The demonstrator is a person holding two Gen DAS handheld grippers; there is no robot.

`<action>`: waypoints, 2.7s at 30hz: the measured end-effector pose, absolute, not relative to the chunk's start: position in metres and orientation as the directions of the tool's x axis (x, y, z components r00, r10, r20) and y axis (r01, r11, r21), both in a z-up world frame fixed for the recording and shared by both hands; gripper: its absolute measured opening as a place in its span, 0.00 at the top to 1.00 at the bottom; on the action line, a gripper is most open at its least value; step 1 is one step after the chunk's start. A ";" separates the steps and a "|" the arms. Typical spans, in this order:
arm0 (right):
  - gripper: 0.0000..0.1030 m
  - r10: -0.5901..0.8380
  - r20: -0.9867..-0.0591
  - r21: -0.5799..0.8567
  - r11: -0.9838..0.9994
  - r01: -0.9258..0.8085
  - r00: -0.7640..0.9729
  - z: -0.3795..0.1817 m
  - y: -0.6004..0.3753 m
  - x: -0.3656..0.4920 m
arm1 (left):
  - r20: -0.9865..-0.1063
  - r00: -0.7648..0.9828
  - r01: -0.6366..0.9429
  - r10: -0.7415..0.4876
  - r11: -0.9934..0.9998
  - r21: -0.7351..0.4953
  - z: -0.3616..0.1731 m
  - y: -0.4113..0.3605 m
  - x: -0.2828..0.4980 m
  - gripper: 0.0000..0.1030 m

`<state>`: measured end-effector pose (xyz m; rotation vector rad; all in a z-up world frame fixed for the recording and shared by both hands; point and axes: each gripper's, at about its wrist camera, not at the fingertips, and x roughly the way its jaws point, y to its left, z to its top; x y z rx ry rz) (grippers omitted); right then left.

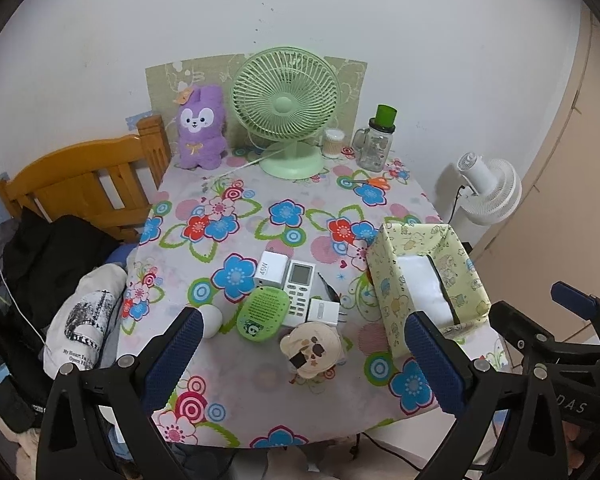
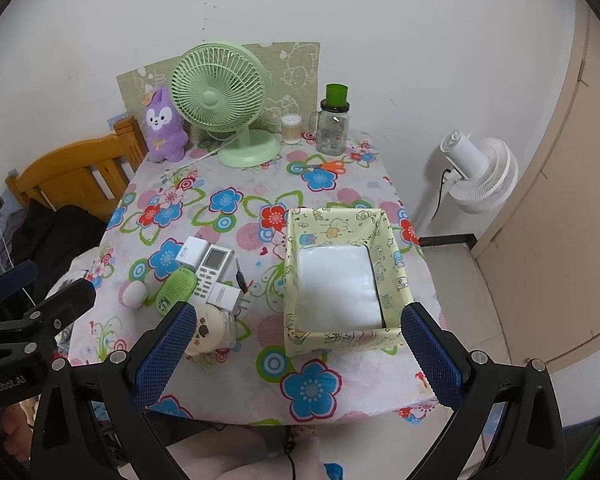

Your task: Organize rigid objects

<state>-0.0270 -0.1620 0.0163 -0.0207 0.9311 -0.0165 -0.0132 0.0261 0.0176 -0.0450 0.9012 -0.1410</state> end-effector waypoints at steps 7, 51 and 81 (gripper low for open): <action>0.00 -0.016 -0.791 -0.008 1.000 0.015 0.611 0.023 -0.163 -0.028 | -0.771 0.620 0.111 -0.145 0.989 -0.097 0.021 0.026 -0.013 0.01; 0.00 -0.041 -0.840 -0.041 0.999 0.012 0.541 -0.048 -0.082 0.051 | -0.863 0.490 0.096 -0.124 0.992 -0.088 -0.072 0.117 0.064 0.02; 0.00 -0.021 -0.920 -0.026 1.000 -0.007 0.390 -0.175 -0.040 0.065 | -0.942 0.325 0.106 -0.088 0.993 -0.056 -0.196 0.148 0.103 0.10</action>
